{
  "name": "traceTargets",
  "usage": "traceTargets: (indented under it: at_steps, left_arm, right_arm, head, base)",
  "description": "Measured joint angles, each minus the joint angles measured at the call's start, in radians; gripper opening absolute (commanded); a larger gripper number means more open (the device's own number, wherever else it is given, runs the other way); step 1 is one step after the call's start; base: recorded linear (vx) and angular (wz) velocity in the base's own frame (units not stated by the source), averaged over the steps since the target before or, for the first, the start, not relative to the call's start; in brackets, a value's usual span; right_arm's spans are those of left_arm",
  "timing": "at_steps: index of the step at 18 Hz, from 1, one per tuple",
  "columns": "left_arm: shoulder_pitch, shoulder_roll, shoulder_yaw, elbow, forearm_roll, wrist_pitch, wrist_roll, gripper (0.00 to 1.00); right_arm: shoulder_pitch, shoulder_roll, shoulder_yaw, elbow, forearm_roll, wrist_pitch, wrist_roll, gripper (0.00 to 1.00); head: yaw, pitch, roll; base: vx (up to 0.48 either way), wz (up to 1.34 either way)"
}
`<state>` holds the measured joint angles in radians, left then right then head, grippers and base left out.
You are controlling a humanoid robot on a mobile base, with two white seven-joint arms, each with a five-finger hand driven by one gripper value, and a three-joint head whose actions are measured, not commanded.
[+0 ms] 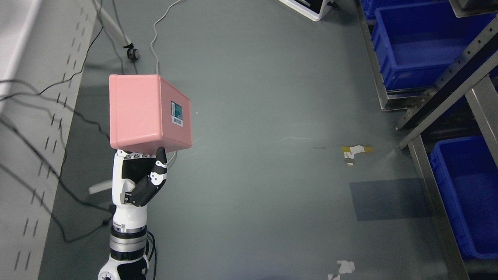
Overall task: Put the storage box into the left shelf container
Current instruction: 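Hold the pink box up in the left hand while turning toward the rack, then reach the left hand into the blue bin and lower the pink box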
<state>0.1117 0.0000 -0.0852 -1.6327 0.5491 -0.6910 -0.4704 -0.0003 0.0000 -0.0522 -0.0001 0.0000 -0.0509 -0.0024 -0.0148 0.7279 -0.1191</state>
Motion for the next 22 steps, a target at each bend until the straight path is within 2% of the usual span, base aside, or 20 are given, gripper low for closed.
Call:
traceTargets:
  at_steps: [3,10,16,22]
  left_arm:
    - [0.000,0.000,-0.009,0.017,0.000,0.000,-0.041,0.03]
    - [0.023,0.000,-0.067,0.094,-0.050,-0.014,-0.130,0.03]
    - [0.034,0.000,-0.099,0.155,-0.097,-0.017,-0.152,0.03]
    - [-0.021,0.000,-0.089,0.228,-0.240,-0.009,-0.218,0.03]
  right_arm:
    - [0.000,0.000,0.000,0.000,0.000,-0.004,0.000,1.00]
    - [0.000,0.000,0.000,0.000,0.000,0.000,0.005,1.00]
    - [0.000,0.000,0.000,0.000,0.000,0.001,0.000,1.00]
    - [0.000,0.000,0.000,0.000,0.000,0.001,-0.001,1.00]
  head:
    - [0.0000,0.000,0.000]
    - [0.0000,0.000,0.000]
    - [0.0000,0.000,0.000]
    - [0.0000,0.000,0.000]
  base:
    - [0.536,-0.60]
    - [0.323,-1.07]
    - [0.211,-0.89]
    - [0.134,-0.75]
